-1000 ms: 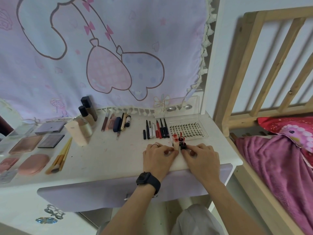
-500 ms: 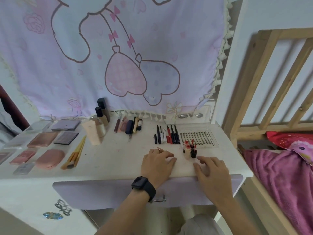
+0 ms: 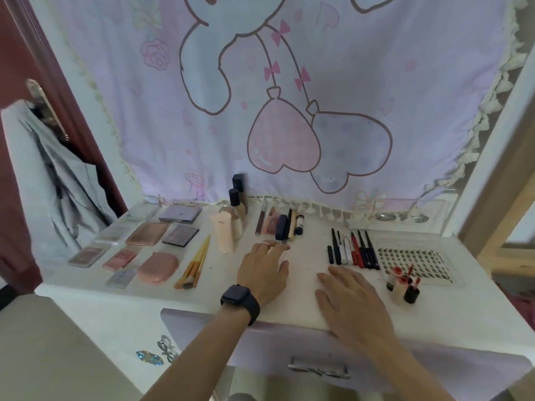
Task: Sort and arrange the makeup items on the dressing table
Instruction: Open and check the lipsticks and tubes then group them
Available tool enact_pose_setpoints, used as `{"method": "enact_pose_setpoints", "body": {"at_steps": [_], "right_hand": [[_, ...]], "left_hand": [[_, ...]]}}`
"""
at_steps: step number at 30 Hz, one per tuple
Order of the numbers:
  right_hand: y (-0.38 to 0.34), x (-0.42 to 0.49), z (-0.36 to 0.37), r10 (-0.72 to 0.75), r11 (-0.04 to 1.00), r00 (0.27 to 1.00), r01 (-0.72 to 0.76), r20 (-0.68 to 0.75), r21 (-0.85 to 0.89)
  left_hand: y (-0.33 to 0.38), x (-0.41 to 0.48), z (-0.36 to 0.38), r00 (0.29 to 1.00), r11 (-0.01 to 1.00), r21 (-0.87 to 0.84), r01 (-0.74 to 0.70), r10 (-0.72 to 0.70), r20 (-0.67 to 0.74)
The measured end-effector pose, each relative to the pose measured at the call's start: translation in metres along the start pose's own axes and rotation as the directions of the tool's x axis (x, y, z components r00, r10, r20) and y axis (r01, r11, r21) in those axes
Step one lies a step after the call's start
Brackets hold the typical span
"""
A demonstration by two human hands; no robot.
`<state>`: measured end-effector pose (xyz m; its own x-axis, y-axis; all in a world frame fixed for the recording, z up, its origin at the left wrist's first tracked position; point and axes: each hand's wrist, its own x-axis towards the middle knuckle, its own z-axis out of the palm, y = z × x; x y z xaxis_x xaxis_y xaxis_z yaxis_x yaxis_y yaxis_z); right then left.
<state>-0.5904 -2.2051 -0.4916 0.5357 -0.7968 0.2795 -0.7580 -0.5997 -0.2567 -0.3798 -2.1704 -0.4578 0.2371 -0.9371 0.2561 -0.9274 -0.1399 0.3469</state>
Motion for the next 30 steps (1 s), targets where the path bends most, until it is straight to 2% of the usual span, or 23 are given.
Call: {"method": "enact_pose_setpoints", "body": {"at_steps": [9, 13, 19, 25, 30], "right_hand": [[-0.002, 0.0, 0.003, 0.047, 0.999, 0.998, -0.048, 0.044, 0.013], [-0.001, 0.0, 0.004, 0.056, 0.998, 0.996, -0.058, 0.071, 0.031], [-0.002, -0.003, 0.004, 0.061, 0.997, 0.998, -0.063, 0.03, 0.052], [-0.003, -0.004, 0.004, 0.052, 0.997, 0.998, -0.053, 0.028, 0.052], [-0.003, -0.003, 0.001, 0.043, 0.997, 0.999, -0.045, 0.033, 0.054]], "left_hand": [[0.012, 0.074, 0.019, 0.988, 0.975, 0.16, -0.155, 0.153, 0.024], [0.011, 0.094, 0.031, 0.981, 0.926, 0.325, -0.19, 0.164, 0.106], [0.023, 0.091, 0.032, 0.975, 0.89, 0.399, -0.22, 0.2, 0.091], [0.039, 0.078, 0.024, 0.993, 0.894, 0.433, -0.116, 0.098, 0.062], [0.052, 0.069, 0.018, 0.986, 0.933, 0.356, -0.062, 0.001, 0.169]]}}
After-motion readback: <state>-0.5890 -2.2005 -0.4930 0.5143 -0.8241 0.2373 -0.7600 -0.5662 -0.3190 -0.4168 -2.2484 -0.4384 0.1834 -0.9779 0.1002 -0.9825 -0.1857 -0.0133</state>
